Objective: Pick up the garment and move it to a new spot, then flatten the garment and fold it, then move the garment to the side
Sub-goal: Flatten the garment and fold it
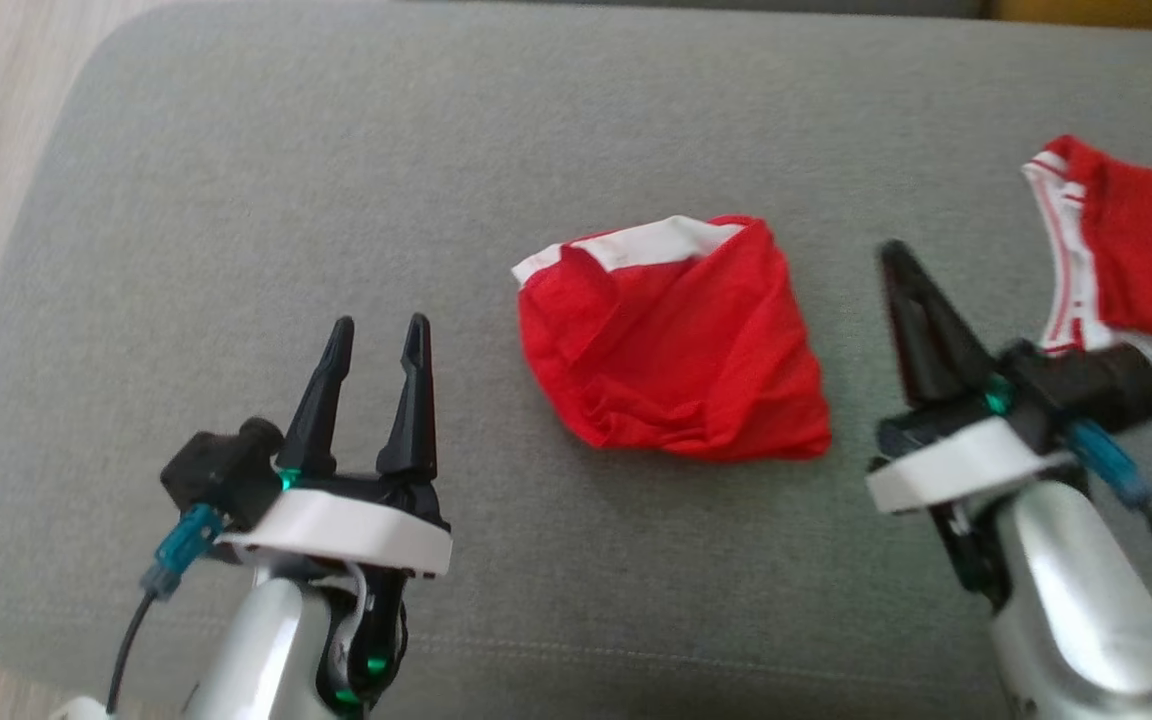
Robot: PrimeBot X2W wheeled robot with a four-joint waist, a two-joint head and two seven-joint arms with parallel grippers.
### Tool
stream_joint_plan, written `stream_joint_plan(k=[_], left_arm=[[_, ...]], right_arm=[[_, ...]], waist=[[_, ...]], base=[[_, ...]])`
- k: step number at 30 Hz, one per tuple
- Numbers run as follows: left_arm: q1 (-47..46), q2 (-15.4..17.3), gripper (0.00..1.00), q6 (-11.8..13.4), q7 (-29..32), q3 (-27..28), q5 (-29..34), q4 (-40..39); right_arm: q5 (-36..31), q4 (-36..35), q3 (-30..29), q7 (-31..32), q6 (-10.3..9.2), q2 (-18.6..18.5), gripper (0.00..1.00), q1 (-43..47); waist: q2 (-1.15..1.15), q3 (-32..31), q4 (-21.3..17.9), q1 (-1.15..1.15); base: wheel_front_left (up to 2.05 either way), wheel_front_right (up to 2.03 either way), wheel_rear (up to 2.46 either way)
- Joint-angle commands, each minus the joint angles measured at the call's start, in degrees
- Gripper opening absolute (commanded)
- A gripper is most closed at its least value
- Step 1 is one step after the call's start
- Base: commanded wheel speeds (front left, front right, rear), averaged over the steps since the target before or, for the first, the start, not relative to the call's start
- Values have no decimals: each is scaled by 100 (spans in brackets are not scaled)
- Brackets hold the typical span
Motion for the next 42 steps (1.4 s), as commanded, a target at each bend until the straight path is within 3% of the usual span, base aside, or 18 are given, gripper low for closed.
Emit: stream_joint_plan(k=[1,16,23,31,42], left_arm=[[-264,41,100,-27,-33,152,-47,-219],[-491,41,100,24,-33,-38,-199,-240],[-593,41,100,76,-33,-114,-306,-283],[-602,41,100,111,-33,-140,-359,-305],[-628,41,100,124,-33,-110,-357,-280]], right_arm=[[89,-56,345,82,37,-99,0,-293],[958,1729,2187,893,37,-456,0,-1658],[1215,2431,2568,820,37,-442,0,-2348],[1345,2908,2901,599,37,-267,0,-2703],[2102,3139,3901,592,37,-214,0,-2775]], waist=[[0,154,168,0],[0,603,805,0],[0,728,1016,0],[0,783,1085,0],[0,757,948,0]], base=[[0,0,0],[0,0,0],[0,0,0],[0,0,0],[0,0,0]])
